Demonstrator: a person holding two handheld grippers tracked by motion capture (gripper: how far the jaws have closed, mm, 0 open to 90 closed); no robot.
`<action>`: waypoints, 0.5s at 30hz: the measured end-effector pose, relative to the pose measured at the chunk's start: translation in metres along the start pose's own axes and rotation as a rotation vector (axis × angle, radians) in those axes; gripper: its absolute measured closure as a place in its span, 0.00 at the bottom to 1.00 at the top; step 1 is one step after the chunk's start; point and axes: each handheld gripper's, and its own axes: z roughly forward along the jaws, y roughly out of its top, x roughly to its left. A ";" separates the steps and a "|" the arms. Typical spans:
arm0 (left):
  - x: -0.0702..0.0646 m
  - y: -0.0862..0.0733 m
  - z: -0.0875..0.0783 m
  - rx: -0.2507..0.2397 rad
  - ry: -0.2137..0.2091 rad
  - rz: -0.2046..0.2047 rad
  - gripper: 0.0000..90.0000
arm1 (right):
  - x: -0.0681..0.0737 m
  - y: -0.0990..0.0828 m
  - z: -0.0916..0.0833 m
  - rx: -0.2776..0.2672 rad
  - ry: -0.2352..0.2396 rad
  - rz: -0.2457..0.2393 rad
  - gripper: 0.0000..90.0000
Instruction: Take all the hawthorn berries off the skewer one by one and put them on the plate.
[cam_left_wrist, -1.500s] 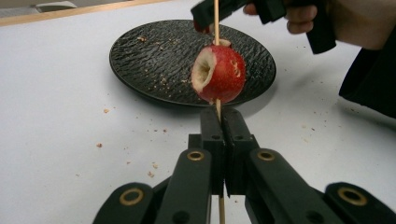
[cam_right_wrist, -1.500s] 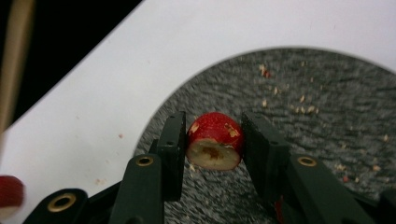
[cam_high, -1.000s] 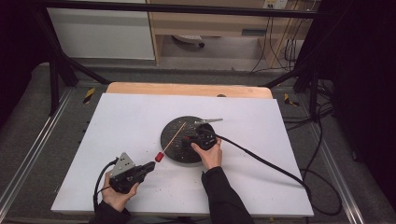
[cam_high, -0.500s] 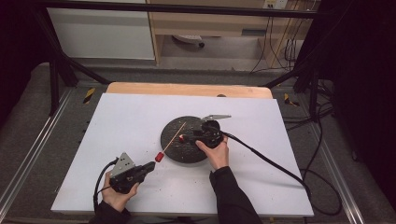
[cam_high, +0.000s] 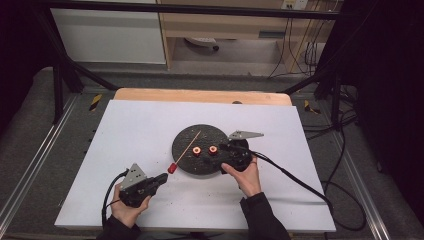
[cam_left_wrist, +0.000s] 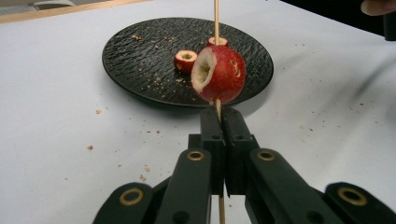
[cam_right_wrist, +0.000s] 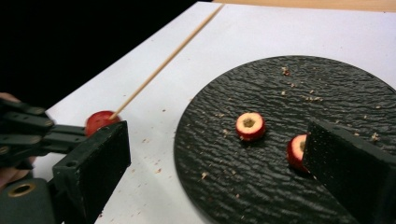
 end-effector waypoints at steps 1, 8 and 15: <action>-0.001 0.000 0.001 0.001 -0.002 0.001 0.98 | 0.002 -0.002 -0.002 -0.006 0.004 -0.003 0.08; -0.007 0.004 0.006 0.003 -0.010 0.011 0.98 | 0.012 -0.013 -0.014 -0.022 0.031 -0.004 0.06; -0.018 0.012 0.017 0.003 -0.027 0.027 0.98 | 0.019 -0.019 -0.016 -0.037 0.059 0.011 0.06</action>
